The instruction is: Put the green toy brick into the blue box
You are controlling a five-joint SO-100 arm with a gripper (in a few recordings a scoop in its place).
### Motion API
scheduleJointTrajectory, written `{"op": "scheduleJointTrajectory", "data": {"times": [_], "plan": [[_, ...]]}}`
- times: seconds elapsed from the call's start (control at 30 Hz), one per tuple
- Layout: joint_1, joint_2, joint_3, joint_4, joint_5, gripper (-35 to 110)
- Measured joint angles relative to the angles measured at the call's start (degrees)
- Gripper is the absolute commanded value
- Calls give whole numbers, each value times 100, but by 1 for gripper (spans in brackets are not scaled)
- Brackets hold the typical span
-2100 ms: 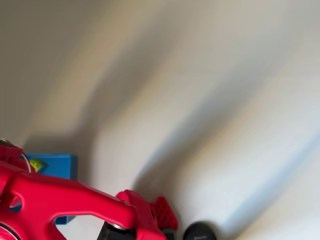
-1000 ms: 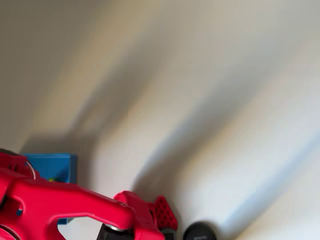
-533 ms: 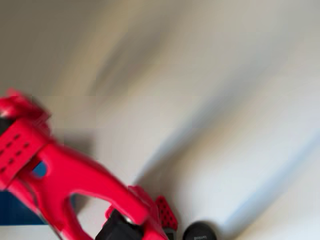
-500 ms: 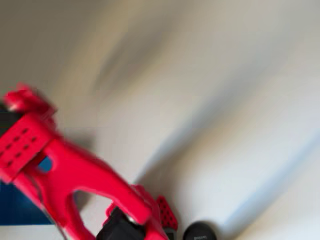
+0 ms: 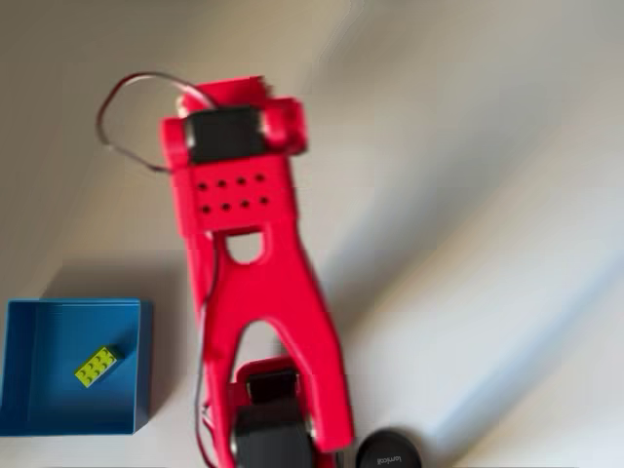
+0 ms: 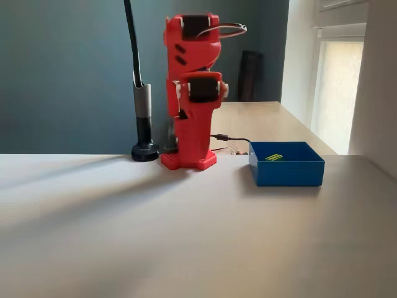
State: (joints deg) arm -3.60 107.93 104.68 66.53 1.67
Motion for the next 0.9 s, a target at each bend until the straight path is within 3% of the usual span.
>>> {"op": "scheduleJointTrajectory", "data": {"times": [0.43,0.9], "plan": [[492,202,229,-167,176,0],[360,3357,4271,-2312,-589,0]]}}
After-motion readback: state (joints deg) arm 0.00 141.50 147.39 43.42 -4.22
